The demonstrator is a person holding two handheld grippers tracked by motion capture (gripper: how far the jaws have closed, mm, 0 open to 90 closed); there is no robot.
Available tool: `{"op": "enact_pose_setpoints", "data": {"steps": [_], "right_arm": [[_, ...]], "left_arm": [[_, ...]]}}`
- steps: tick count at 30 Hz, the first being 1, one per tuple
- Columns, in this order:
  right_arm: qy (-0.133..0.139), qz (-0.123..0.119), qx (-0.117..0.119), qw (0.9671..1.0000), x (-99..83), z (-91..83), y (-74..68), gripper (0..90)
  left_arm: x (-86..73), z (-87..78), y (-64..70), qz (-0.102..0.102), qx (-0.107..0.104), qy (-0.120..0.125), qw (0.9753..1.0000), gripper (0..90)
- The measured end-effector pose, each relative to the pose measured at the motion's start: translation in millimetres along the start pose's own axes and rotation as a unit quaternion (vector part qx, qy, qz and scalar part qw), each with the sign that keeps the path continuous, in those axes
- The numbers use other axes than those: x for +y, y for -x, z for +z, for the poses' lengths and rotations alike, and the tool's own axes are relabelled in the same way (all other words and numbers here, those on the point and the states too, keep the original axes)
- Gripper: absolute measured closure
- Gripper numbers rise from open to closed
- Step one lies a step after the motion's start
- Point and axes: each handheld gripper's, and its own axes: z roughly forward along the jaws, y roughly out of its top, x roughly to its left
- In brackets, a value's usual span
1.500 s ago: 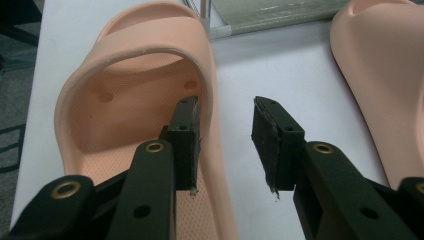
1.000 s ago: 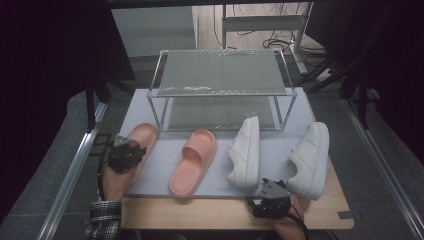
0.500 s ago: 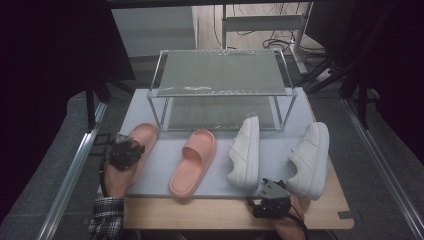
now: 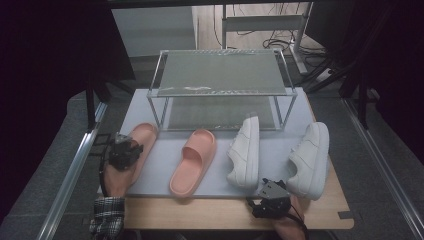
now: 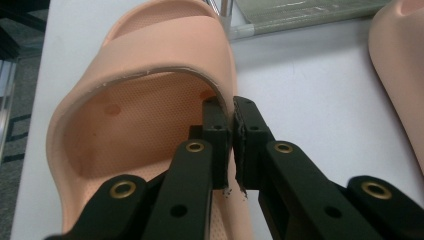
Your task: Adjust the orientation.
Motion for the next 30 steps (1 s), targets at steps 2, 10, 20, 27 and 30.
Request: {"op": "enact_pose_setpoints", "data": {"steps": [2, 10, 20, 27, 30], "right_arm": [[0.0, 0.0, 0.0, 1.0, 0.0, 0.0, -0.1, 14.8], [0.0, 0.001, 0.0, 1.0, 0.1, 0.0, -0.3, 14.7], [-0.001, 0.0, -0.001, 1.0, 0.1, 0.1, -0.5, 14.8], [-0.001, -0.001, -0.001, 1.0, 0.1, 0.1, -0.7, 14.7], [-0.001, -0.002, -0.001, 1.0, 0.1, 0.1, -0.7, 14.7]], "left_arm": [[0.0, -1.9, 0.8, 0.004, 0.001, 0.0, 1.0, 85.8], [-0.9, -8.4, 2.4, 0.009, 0.001, 0.007, 0.9999, 85.8], [-2.7, -22.7, 1.3, 0.015, -0.01, 0.013, 0.9997, 85.8], [-5.9, -32.4, 1.6, 0.018, -0.018, 0.018, 0.9995, 85.8], [-7.2, -36.3, 2.0, 0.02, -0.021, 0.019, 0.9994, 85.8]]}}
